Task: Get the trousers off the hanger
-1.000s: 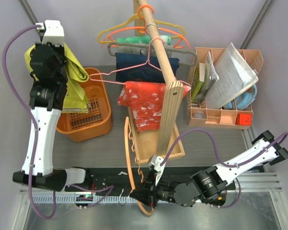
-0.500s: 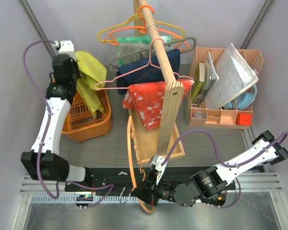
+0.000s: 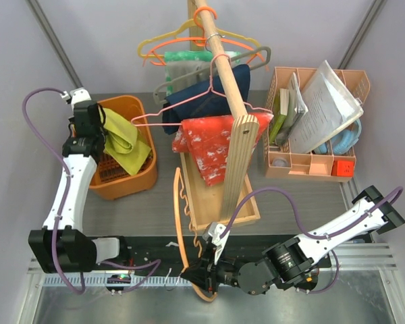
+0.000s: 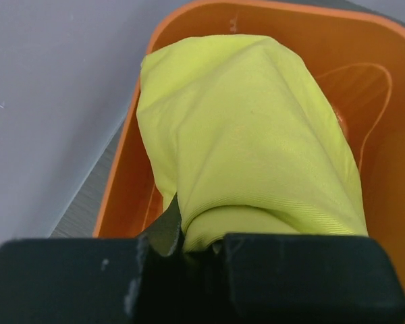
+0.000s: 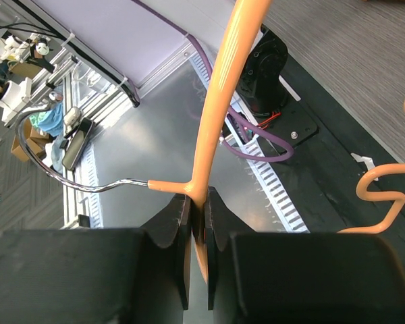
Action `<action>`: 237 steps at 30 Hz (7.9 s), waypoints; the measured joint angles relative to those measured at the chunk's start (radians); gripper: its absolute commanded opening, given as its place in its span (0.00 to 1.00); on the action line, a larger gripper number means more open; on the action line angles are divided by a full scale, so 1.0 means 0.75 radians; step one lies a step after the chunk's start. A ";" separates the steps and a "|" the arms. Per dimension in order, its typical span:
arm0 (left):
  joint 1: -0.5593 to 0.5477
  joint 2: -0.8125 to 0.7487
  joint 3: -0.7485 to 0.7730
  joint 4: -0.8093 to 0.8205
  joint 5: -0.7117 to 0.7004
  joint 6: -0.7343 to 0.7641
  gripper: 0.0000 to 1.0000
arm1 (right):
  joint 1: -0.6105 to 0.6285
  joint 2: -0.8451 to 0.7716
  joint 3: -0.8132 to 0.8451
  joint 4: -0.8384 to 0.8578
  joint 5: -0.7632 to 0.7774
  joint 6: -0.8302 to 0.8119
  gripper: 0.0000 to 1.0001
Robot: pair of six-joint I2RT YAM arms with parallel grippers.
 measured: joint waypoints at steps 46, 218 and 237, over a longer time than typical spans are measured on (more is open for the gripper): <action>-0.111 -0.605 0.306 -0.125 1.412 -0.355 0.97 | -0.249 0.243 0.321 -0.027 -0.076 0.222 0.01; -0.725 -0.141 0.900 -0.753 1.617 0.409 0.00 | -2.427 -0.484 -0.194 -0.521 -0.878 -0.032 0.14; -0.725 0.037 0.887 -0.620 1.744 0.372 0.23 | -2.427 -0.637 -0.100 -0.595 -0.963 -0.084 0.24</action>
